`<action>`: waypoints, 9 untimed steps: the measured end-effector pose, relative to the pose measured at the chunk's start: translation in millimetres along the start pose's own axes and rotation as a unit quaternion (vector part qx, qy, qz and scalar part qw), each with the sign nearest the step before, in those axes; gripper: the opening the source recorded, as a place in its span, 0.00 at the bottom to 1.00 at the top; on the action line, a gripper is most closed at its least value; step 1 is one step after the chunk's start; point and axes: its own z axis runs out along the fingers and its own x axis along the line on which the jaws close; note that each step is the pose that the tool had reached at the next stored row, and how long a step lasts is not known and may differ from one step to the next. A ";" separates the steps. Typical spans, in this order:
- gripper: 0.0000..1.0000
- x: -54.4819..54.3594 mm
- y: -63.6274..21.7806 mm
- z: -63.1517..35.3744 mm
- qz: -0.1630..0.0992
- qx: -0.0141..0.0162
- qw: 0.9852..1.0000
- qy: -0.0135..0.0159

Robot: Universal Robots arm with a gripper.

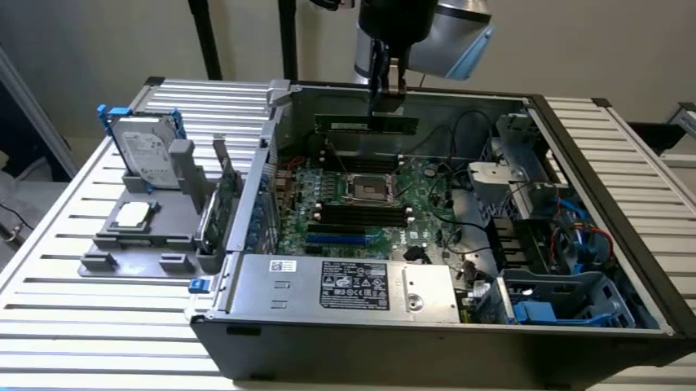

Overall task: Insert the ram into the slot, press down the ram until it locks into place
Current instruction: 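Insert the ram into the slot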

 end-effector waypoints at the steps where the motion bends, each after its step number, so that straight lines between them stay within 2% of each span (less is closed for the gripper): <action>1: 0.14 0.0 -0.2 0.7 0.000 0.000 1.000 0.000; 9: 0.14 2.3 -3.4 13.5 0.000 0.000 1.000 0.000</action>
